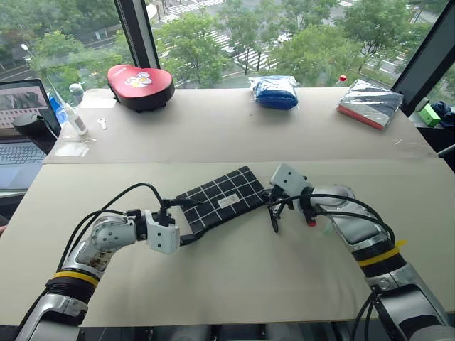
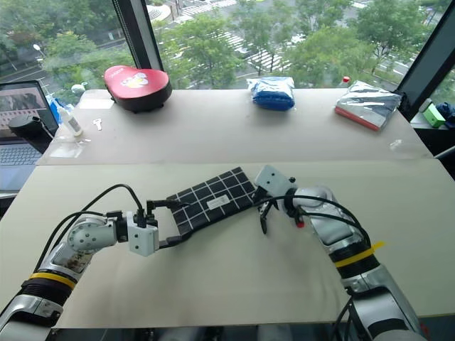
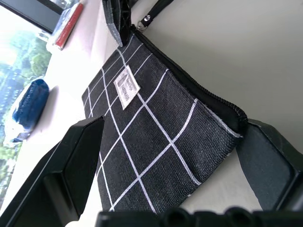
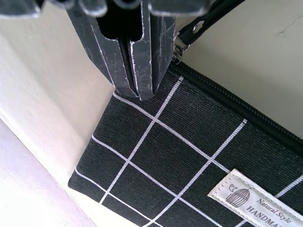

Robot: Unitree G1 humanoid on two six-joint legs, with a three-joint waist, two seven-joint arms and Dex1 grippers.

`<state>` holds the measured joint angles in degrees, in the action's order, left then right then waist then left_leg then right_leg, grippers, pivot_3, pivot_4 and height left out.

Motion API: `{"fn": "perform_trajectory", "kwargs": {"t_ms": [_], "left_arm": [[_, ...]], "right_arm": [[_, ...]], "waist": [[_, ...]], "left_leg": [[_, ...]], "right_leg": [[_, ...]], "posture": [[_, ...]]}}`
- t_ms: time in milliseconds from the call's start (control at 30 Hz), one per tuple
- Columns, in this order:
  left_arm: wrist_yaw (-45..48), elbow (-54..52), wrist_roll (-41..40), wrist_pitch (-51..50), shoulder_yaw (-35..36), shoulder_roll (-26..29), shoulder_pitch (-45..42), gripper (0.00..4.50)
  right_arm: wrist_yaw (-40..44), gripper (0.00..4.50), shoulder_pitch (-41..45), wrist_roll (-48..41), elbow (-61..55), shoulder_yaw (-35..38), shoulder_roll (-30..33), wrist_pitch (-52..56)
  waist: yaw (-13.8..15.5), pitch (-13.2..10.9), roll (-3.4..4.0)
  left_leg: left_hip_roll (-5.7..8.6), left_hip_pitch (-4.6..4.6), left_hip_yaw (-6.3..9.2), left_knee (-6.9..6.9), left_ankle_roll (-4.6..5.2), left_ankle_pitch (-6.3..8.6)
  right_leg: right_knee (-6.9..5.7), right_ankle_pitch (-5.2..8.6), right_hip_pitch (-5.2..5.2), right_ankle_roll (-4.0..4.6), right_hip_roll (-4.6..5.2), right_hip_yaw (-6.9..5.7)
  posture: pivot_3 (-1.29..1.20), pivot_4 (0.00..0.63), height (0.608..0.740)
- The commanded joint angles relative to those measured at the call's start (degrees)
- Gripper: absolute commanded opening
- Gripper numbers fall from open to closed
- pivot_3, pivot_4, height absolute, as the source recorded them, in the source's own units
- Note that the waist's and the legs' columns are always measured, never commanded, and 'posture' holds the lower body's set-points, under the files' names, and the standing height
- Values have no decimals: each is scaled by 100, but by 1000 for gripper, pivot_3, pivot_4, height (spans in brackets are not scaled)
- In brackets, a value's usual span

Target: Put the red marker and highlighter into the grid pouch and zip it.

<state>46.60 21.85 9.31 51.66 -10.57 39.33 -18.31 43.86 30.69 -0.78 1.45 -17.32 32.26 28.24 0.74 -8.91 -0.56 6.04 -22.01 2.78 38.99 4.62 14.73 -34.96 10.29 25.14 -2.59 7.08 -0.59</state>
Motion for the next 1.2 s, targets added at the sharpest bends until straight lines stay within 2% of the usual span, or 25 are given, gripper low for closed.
{"fn": "perform_trajectory", "kwargs": {"t_ms": [33,200,300,633,800,900,933,967,1133,1167,1200], "left_arm": [[-243,358,239,274,-103,-23,-162,4500],[-285,592,233,509,-314,-128,-339,4500],[-261,690,203,611,-451,-184,-409,3793],[-80,964,-29,741,-677,-122,-540,51],[-104,1007,-126,736,-644,-144,-547,51],[-27,961,-308,586,-643,-175,-519,51],[7,947,-378,526,-642,-187,-509,0],[33,927,-437,477,-636,-195,-499,0],[162,730,-814,91,-544,-248,-441,0],[178,643,-958,-107,-495,-291,-426,0],[183,517,-1151,-376,-426,-352,-410,0]], "right_arm": [[135,12,-127,0,-114,33,61,134],[164,12,-134,-23,-156,90,51,170],[165,0,-143,-22,-177,115,42,190],[131,0,-179,-12,-188,166,43,173],[148,0,-187,-56,-199,194,36,199],[159,0,-114,-473,-253,545,-144,517],[186,591,-82,-627,-292,685,-196,593],[109,711,16,-763,-285,874,-269,775],[237,2406,332,-1861,-662,1841,-307,1875],[286,2855,358,-2136,-786,2059,-246,2187],[333,3034,392,-2450,-884,2325,-183,2541]], "waist": [[2,0,0],[9,1,0],[4,1,0],[-3,2,2],[-10,2,2],[-10,2,2],[-13,2,2],[-13,2,2],[-11,2,2],[-10,2,2],[-4,2,2]], "left_leg": [[0,0,0,0,0,0],[0,1,1,1,0,0],[0,1,1,0,1,0],[1,1,2,0,2,1],[1,0,1,0,1,0],[0,0,1,0,2,1],[0,-3,1,0,2,1],[0,-6,1,0,2,1],[1,-20,1,0,1,0],[0,-22,1,0,2,0],[0,-24,2,0,2,0]], "right_leg": [[-1,0,0,0,0,0],[-2,0,-2,0,0,-2],[-2,0,-1,0,0,-2],[-1,0,-1,0,1,-1],[-1,0,-1,0,0,-1],[-1,0,-1,0,0,-1],[-2,0,-1,0,0,-1],[-2,0,-1,0,1,1],[-4,0,2,0,1,3],[-4,-1,4,0,1,4],[-5,-1,6,0,1,3]], "posture": [[0,150,740],[0,150,740],[0,150,740],[0,150,740],[0,150,740],[0,150,740],[0,150,740],[0,150,740],[0,150,740],[0,150,740],[0,150,740]]}}
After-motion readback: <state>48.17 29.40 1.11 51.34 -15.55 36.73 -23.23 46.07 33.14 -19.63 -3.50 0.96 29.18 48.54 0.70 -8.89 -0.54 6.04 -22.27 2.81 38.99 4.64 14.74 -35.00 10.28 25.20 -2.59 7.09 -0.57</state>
